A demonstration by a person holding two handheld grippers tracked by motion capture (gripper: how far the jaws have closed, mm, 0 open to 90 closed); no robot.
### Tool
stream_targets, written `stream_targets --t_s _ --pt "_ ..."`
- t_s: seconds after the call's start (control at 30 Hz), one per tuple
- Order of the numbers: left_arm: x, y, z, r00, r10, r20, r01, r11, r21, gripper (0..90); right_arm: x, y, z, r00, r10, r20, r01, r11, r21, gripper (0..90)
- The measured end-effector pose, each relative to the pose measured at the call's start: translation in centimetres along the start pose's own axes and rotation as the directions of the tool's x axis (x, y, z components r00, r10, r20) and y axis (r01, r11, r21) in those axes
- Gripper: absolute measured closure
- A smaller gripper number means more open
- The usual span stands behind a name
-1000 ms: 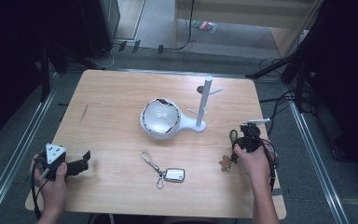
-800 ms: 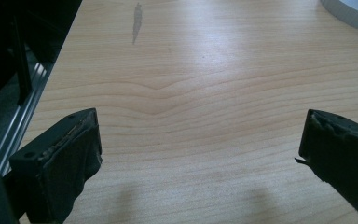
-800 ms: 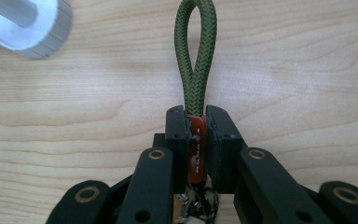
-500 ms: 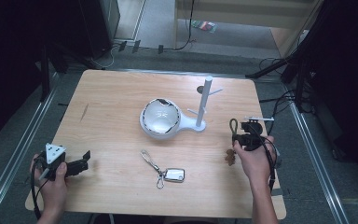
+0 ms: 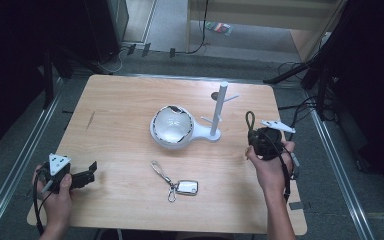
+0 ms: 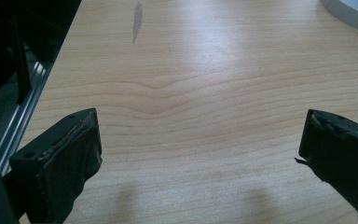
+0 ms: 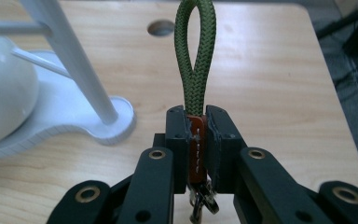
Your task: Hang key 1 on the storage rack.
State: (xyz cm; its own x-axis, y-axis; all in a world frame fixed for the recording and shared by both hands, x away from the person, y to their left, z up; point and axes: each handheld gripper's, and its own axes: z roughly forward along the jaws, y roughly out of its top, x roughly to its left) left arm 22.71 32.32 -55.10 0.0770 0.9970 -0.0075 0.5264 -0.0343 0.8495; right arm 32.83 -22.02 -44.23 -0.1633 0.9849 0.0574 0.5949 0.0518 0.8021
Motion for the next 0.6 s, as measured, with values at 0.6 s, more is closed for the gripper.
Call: stream_targets --t_s 0.6 --pt "0.1 -0.2 -0.4 0.9996 0.002 0.028 -0.002 0.9998 -0.018 0.0 1.7 1.2 -0.8 0.9989 -0.038 0.028 0.043 0.976 -0.216 81.3"
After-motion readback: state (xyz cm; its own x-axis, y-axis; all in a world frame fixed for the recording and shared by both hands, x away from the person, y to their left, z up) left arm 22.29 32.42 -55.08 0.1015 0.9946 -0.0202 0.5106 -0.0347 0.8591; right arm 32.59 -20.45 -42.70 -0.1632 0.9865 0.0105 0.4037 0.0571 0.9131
